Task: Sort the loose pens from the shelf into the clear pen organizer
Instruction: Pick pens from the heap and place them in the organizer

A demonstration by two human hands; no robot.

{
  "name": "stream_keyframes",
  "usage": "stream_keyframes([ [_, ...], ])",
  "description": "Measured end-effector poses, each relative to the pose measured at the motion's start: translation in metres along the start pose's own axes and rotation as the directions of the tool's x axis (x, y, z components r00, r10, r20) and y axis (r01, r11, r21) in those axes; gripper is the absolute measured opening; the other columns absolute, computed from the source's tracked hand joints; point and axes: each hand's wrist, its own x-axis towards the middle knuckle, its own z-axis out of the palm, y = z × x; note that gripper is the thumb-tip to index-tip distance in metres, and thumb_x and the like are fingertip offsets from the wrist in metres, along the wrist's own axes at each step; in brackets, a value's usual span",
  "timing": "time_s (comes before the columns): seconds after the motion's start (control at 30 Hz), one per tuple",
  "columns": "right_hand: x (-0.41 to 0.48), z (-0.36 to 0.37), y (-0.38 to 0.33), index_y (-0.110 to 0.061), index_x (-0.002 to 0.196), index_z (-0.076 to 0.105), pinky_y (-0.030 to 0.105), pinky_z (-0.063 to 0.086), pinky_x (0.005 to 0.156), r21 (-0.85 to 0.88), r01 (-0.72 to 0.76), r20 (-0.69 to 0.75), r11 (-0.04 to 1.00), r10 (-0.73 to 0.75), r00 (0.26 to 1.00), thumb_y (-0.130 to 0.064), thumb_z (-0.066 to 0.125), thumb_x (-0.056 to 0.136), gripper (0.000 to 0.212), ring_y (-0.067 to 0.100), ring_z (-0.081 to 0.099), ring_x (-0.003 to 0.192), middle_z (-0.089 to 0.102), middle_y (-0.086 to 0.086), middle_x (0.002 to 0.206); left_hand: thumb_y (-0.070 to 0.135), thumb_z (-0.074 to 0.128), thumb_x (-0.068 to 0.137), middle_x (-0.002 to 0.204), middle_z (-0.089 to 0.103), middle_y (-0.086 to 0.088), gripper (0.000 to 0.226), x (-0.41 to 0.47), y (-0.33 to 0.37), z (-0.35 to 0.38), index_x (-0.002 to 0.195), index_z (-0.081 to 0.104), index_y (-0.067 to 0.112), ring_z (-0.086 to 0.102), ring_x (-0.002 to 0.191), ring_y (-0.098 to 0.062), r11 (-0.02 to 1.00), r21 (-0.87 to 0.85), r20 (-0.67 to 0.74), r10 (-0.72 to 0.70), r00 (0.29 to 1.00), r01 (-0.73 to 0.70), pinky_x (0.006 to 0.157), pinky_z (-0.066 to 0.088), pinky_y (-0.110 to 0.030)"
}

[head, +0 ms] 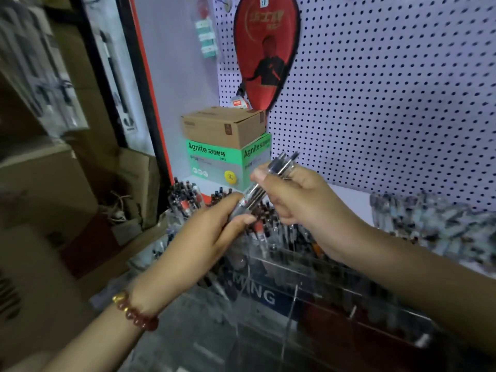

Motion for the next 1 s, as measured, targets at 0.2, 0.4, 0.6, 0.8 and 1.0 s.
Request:
stream_keyframes([
  [0.2,-0.001,0.025,0.014,-0.015,0.08,0.057,0.026,0.035,0.049,-0.276,0.215,0.016,0.937,-0.219,0.976,-0.023,0.054,0.096,0.019,0.003,0.039,0.046,0.043,-0.011,0.05,0.052,0.041,0.091,0.069,0.053,0.018,0.023,-0.032,-0.02,-0.02,0.081,0.049,0.033,0.049,0.061,0.003,0.994,0.039,0.08,-0.106,0.991,0.103,0.057,0.038,-0.026],
  [0.4,-0.003,0.039,0.033,-0.019,0.083,0.051,0.037,0.039,0.049,-0.541,0.298,0.162,0.787,-0.251,0.954,-0.017,0.051,0.094,0.011,0.019,0.047,0.043,0.053,0.002,0.052,0.036,0.064,0.09,0.085,0.066,0.012,0.011,-0.054,-0.048,-0.036,0.095,0.065,0.026,0.061,0.076,-0.002,0.946,0.225,0.049,-0.251,0.967,0.234,0.066,0.051,-0.035],
  [0.6,-0.008,0.055,0.062,-0.018,0.11,0.055,0.046,0.043,0.043,-0.663,0.261,0.261,0.701,-0.11,0.959,-0.026,0.043,0.095,0.021,0.026,0.049,0.043,0.055,0.008,0.054,0.029,0.073,0.083,0.09,0.063,0.009,0.02,-0.063,-0.043,-0.025,0.1,0.064,0.023,0.059,0.077,-0.008,0.921,0.279,0.178,-0.327,0.928,0.271,0.069,0.051,-0.038],
  [0.8,-0.006,0.056,0.074,-0.015,0.11,0.053,0.03,0.031,0.037,-0.721,0.188,0.288,0.667,0.042,0.957,-0.031,0.046,0.099,0.021,0.013,0.039,0.036,0.048,0.005,0.05,0.027,0.072,0.083,0.107,0.059,0.011,0.029,-0.071,-0.038,-0.018,0.108,0.06,0.031,0.059,0.084,-0.008,0.886,0.413,0.217,-0.32,0.922,0.211,0.073,0.051,-0.036],
  [1.0,-0.011,0.064,0.083,-0.016,0.102,0.047,0.022,0.027,0.046,-0.753,0.142,0.338,0.642,0.193,0.921,-0.036,0.05,0.097,0.021,0.005,0.042,0.046,0.049,-0.003,0.059,0.024,0.071,0.083,0.107,0.057,0.007,0.028,-0.069,-0.042,-0.012,0.109,0.059,0.029,0.06,0.086,-0.012,0.853,0.478,0.186,-0.33,0.925,0.209,0.067,0.044,-0.029],
])
